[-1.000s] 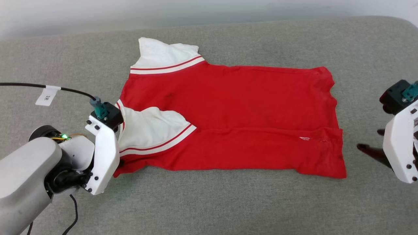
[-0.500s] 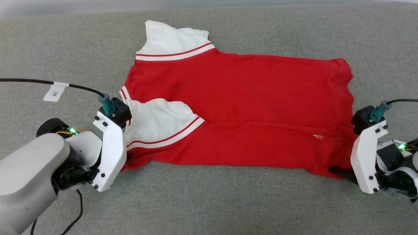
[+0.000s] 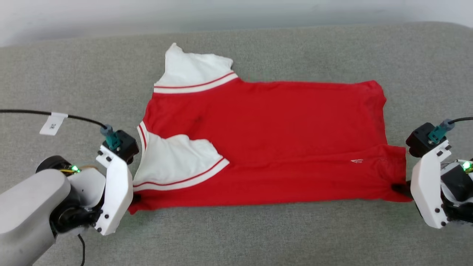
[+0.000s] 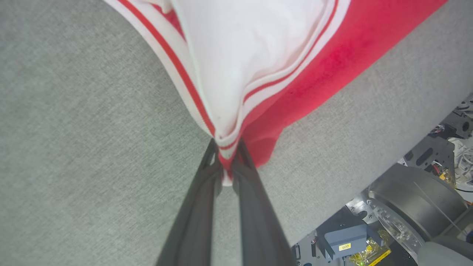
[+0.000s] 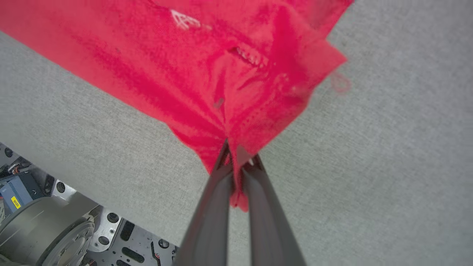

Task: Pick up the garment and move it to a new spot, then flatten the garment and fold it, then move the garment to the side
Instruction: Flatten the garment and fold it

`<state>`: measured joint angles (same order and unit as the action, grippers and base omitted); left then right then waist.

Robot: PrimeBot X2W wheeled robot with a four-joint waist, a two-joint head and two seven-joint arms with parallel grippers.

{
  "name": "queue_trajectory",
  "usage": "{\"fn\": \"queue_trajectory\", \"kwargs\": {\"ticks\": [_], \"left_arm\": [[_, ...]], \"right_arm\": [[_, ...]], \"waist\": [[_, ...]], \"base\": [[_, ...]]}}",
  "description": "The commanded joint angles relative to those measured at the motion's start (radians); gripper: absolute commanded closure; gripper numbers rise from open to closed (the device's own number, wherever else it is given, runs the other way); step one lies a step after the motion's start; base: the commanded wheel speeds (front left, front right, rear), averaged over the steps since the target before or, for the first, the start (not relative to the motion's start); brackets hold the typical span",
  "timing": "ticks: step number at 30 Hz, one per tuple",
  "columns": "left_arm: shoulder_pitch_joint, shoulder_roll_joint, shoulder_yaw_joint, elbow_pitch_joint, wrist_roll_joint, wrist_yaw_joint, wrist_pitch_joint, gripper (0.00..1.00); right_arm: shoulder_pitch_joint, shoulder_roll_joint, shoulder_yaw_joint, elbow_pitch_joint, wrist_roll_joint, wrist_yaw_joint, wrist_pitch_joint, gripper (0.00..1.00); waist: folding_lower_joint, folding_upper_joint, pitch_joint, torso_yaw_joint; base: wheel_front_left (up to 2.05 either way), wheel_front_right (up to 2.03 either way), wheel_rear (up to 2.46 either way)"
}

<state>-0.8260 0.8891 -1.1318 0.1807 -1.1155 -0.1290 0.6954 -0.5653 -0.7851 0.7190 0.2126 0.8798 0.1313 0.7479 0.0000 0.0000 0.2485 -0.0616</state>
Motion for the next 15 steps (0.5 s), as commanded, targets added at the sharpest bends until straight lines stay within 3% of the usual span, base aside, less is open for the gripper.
{"fn": "queue_trajectory", "kwargs": {"ticks": [1, 9, 15], "left_arm": [[0.026, 0.017, -0.008, -0.012, -0.012, 0.000, -0.007, 1.00], [0.118, 0.075, -0.042, -0.093, -0.068, 0.003, -0.009, 1.00], [0.183, 0.078, -0.056, -0.109, -0.084, 0.034, -0.041, 1.00]], "right_arm": [[0.010, -0.035, 0.010, -0.030, 0.018, -0.001, -0.005, 1.00], [0.092, -0.149, 0.037, -0.138, 0.072, -0.001, 0.002, 1.00], [0.156, -0.133, 0.036, -0.109, 0.067, -0.001, -0.025, 1.00]], "waist": [[0.0000, 0.0000, -0.028, -0.002], [0.0000, 0.0000, -0.060, -0.002], [0.0000, 0.0000, -0.049, 0.001]], "base": [[0.00, 0.00, 0.00], [0.00, 0.00, 0.00], [0.00, 0.00, 0.00]]}}
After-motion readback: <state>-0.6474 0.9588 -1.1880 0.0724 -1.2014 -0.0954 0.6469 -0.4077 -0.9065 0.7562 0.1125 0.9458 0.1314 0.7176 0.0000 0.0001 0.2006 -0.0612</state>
